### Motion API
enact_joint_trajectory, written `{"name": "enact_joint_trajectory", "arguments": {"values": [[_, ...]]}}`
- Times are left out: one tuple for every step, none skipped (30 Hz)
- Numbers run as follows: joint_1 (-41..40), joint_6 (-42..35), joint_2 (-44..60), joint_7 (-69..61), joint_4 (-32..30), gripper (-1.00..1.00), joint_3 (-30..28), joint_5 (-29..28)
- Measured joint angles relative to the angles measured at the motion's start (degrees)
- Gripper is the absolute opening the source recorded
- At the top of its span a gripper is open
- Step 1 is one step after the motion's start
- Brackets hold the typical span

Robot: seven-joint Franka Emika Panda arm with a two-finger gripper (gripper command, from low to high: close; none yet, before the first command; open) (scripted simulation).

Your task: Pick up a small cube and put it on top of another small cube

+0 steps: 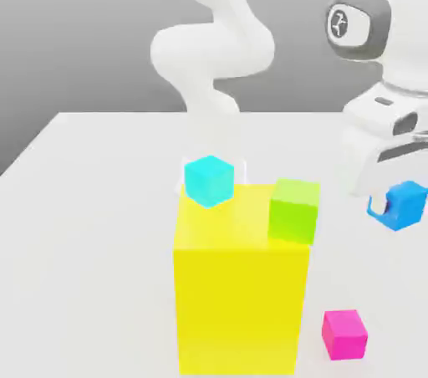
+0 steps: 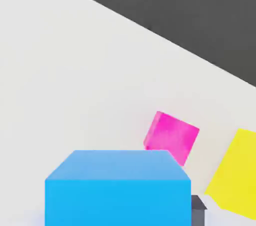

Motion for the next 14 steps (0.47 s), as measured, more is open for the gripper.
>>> {"name": "enact_joint_trajectory", "arguments": {"values": [[-0.9,-2.3,-1.3,-2.3,1.0,-1.0,-1.2,0.0],[-1.7,-4.7,-2.7,-4.6,2.0,-1.0,-2.6,-0.2],[-2.6,-7.0,-4.0,-6.9,2.9,-1.0,-3.8,-0.3],[-3.4,-9.4,-5.3,-9.1,3.9,-1.0,-5.1,-0.6],[-4.1,-10.8,-6.3,-10.8,4.4,-1.0,-6.1,-0.8],[-4.5,-10.3,-6.3,-11.7,3.9,-1.0,-6.6,-0.9],[-4.7,-8.8,-5.8,-12.1,2.8,-1.0,-6.8,-1.0],[-4.8,-6.8,-5.2,-12.3,1.5,-1.0,-6.9,-1.0],[-4.8,-4.6,-4.4,-12.5,0.1,1.0,-6.9,-1.0],[-4.8,-4.6,-4.4,-12.5,0.1,1.0,-6.9,-1.0],[-4.8,-4.6,-4.4,-12.5,0.1,1.0,-6.9,-1.0],[-4.8,-4.6,-4.4,-12.5,0.1,1.0,-6.9,-1.0],[-4.8,-4.6,-4.4,-12.5,0.1,1.0,-6.9,-1.0],[-4.8,-4.6,-4.4,-12.5,0.1,1.0,-6.9,-1.0]]}}
